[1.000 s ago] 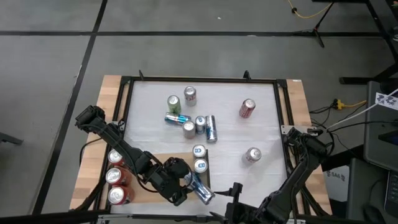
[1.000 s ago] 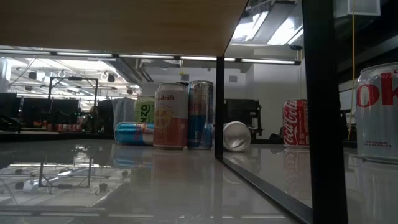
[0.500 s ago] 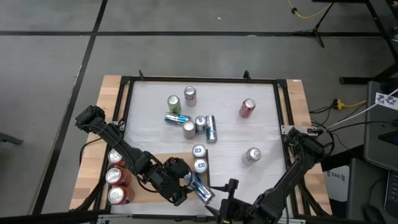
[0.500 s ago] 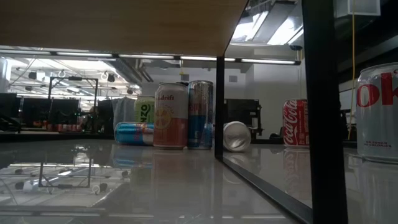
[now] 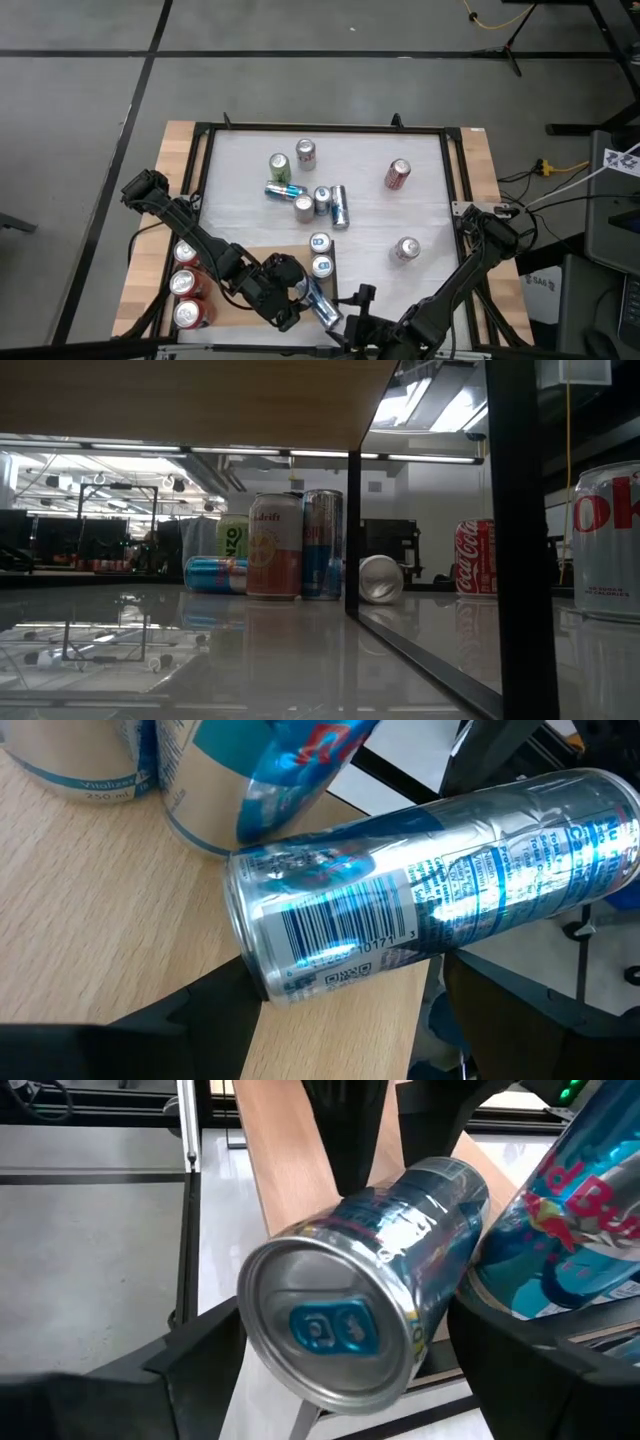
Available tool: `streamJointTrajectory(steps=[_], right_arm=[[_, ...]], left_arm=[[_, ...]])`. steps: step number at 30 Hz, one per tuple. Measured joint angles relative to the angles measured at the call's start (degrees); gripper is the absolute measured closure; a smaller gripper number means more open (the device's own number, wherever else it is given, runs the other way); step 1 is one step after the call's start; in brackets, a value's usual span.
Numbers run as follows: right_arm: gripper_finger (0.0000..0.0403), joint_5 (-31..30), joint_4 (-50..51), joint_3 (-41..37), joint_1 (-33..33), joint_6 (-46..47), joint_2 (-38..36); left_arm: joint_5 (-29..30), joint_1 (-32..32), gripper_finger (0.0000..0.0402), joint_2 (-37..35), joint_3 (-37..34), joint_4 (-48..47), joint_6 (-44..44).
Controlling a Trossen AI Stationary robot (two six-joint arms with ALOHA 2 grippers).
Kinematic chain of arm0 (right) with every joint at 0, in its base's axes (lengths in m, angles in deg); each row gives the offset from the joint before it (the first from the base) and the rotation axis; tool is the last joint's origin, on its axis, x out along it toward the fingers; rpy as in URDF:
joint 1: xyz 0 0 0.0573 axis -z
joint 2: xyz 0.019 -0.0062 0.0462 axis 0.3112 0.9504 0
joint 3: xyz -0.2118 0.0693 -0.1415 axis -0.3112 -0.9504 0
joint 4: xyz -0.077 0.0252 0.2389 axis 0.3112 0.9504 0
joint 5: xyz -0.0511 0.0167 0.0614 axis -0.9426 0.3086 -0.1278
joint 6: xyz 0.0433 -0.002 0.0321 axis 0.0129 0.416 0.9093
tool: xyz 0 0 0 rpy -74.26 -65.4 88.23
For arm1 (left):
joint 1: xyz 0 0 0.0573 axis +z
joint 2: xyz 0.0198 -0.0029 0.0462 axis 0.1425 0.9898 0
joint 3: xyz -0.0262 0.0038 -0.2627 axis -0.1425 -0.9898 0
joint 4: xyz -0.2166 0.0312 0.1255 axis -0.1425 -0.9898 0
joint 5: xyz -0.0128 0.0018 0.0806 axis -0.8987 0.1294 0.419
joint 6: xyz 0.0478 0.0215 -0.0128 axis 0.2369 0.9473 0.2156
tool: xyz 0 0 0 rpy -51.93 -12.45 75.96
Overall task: Place canned beverage on shelf
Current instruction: Put the blue soda can on the shelf aligned with the blue soda cans
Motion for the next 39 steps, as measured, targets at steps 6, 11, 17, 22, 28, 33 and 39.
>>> streamJointTrajectory(steps=[6, 11, 17, 22, 28, 33, 39], right_arm=[[0.0075, -0.9, 0.0, 0.0, 0.3, 0.0, 0.0], [0.0087, -1.7, 0.0, 0.0, 0.3, 0.0, 0.0], [0.0137, -2.1, 0.2, 0.0, 0.3, 0.0, 0.0], [0.0150, -2.1, 0.1, 0.0, 0.3, 0.2, 0.0], [0.0151, -1.0, 0.5, 2.3, 0.2, 0.2, 0.0], [0.0152, -0.9, 3.3, 5.3, 0.3, 0.2, 0.0], [0.0152, 0.0, 6.0, 9.7, 0.6, 0.2, 0.0]], left_arm=[[0.2, 0.0, 0.0107, 0.0, 0.0, 0.0, 0.0], [0.3, 0.0, 0.0107, 0.0, 0.0, 0.0, -0.1], [0.2, 0.0, 0.0107, 0.0, 0.0, -0.2, -0.2], [-0.4, 0.0, 0.0107, 0.0, 0.0, -0.2, -0.2], [-2.1, 0.0, 0.0107, 0.0, 0.0, 0.1, -0.2], [-2.6, 0.0, 0.0107, 0.0, 0.0, 0.8, -0.1], [-3.2, 0.0, 0.0107, 0.0, 0.0, 2.8, -0.1]])
